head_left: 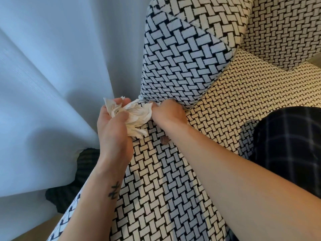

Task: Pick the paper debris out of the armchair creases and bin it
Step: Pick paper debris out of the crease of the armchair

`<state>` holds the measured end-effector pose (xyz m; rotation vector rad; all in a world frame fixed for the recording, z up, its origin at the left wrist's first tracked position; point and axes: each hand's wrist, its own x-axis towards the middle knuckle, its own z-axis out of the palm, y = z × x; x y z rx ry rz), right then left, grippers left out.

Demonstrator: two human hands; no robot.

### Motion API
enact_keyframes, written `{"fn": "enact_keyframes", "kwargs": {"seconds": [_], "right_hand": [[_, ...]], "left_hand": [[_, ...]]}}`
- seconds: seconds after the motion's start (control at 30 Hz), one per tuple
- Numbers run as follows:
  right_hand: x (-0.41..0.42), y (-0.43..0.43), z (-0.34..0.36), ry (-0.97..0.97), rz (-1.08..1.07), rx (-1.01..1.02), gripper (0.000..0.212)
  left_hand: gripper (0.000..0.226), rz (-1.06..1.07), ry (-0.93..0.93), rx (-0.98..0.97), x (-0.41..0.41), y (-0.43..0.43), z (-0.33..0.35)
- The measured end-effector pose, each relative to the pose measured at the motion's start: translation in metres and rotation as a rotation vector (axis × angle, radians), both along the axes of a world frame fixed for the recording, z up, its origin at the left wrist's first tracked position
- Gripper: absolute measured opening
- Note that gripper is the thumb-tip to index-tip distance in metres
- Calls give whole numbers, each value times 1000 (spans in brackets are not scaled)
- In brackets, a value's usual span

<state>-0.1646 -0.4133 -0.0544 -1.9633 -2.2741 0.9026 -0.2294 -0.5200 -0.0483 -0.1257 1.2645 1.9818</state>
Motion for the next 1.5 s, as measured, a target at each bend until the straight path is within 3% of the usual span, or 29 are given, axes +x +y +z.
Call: {"fn": "enact_keyframes", "kwargs": {"seconds": [0.13,0.3,0.47,0.73,1.03,1.37,1.5], "right_hand": [[-3,4,1,-58,18,5,45],[-13,15,12,-37,-13,-212,27],[-2,3,-6,-5,-16,-66,41],[15,-1,-16,355,-63,-118,45],[35,-8,0,519,7,-113,50],[66,-13,10,688,-87,-130,38],[72,-14,16,764,-95,-88,22]], "left_hand": [[38,16,-28,-3,1,1,0],[38,37,-42,15,0,1,0],[37,23,-46,19,0,1,2],[41,4,29,-13,0,-2,2],[41,-14,35,-20,0,-2,2],[41,-23,21,-35,-1,-1,1],[41,-43,15,-28,0,-1,2]]}}
